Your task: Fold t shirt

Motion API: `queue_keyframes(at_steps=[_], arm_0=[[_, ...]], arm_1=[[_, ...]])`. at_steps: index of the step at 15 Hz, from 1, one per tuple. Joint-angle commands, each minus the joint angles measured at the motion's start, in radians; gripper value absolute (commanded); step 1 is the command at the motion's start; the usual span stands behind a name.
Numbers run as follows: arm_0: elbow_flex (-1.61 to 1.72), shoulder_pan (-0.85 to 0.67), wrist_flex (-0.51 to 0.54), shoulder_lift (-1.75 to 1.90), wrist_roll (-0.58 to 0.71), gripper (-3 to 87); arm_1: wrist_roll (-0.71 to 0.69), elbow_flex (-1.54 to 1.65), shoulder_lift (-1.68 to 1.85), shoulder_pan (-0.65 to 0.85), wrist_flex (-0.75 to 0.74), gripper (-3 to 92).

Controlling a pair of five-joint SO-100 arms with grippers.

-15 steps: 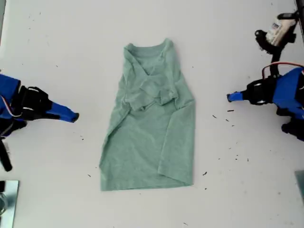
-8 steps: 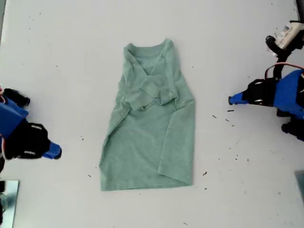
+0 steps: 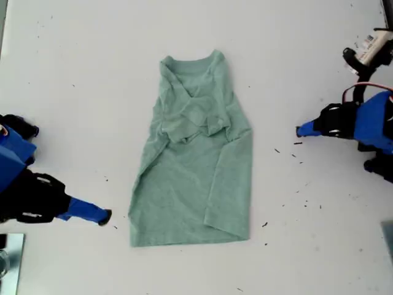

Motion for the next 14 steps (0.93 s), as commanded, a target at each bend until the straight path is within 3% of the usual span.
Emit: queue_keyframes(at_steps=[1,2,8,10,12,14], arm_0=[[-0.006,-0.012,-0.081,0.025,0.075,18.2],[0.000,-0.012,-0.092,0.025,0.089,28.9],[0.080,-0.077,-0.110,-0.293,0.040,31.4],[0.164,-0.107,-0.212,-0.394,0.040,31.6],[0.262,-0.115,-0.420,-0.428,0.072,31.4],[0.245,-0.114,-0.495,-0.485,0.084,31.1]], arm_1=[[0.014,0.031,0.009,-0.012,0.003,3.6],[0.015,0.031,0.009,-0.017,0.003,3.4],[0.048,0.031,0.009,-0.046,0.003,2.5],[0.067,0.031,0.009,-0.075,0.003,2.3],[0.091,0.031,0.009,-0.115,0.003,2.3],[0.095,0.031,0.009,-0.133,0.005,2.3]])
